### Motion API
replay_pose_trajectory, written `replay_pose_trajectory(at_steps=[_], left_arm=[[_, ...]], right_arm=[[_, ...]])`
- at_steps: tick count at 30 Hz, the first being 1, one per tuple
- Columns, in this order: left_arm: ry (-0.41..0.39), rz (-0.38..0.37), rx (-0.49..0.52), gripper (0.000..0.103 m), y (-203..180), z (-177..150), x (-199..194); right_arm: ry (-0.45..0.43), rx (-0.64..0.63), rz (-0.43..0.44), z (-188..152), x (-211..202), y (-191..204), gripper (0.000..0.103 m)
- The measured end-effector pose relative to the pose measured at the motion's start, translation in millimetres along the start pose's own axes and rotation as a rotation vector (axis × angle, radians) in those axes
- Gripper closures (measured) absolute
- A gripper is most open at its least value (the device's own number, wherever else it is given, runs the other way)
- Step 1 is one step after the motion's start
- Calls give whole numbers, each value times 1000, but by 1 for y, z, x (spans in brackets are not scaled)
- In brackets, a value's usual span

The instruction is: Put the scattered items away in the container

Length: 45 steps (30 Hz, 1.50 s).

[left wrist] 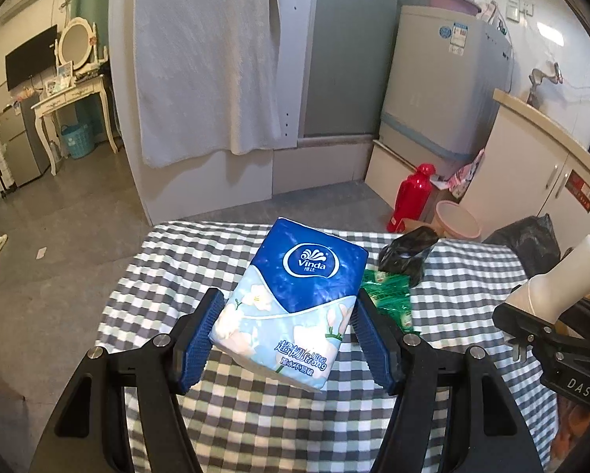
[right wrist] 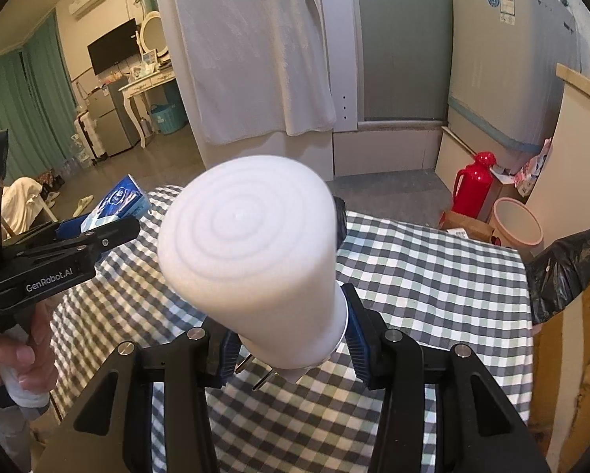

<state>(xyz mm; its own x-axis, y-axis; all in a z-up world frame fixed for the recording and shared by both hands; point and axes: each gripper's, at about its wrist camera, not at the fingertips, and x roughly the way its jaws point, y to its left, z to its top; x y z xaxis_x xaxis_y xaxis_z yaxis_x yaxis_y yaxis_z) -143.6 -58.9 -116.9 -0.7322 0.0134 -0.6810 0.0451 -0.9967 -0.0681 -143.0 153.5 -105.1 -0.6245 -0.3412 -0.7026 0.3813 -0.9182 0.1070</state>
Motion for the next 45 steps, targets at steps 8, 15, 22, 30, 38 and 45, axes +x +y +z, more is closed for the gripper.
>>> replay_pose_trajectory(at_steps=[8, 15, 22, 30, 38, 45], left_arm=[[-56, 3, -9, 36, -3, 4, -36], [-98, 5, -15, 36, -5, 3, -69], [-131, 13, -17, 36, -7, -1, -97], [-173, 11, -11, 36, -15, -4, -127], [-214, 8, -2, 36, -21, -10, -157], [-236, 3, 5, 36, -27, -15, -176]], right_arm=[[-40, -15, -6, 2, -32, 14, 58], [-78, -25, -9, 1, -60, 26, 58], [-107, -27, -10, -4, -85, 34, 58], [-151, -42, -19, -8, -118, 44, 58], [-190, -50, -25, -14, -146, 52, 58], [-217, -50, -30, -19, -166, 50, 58]])
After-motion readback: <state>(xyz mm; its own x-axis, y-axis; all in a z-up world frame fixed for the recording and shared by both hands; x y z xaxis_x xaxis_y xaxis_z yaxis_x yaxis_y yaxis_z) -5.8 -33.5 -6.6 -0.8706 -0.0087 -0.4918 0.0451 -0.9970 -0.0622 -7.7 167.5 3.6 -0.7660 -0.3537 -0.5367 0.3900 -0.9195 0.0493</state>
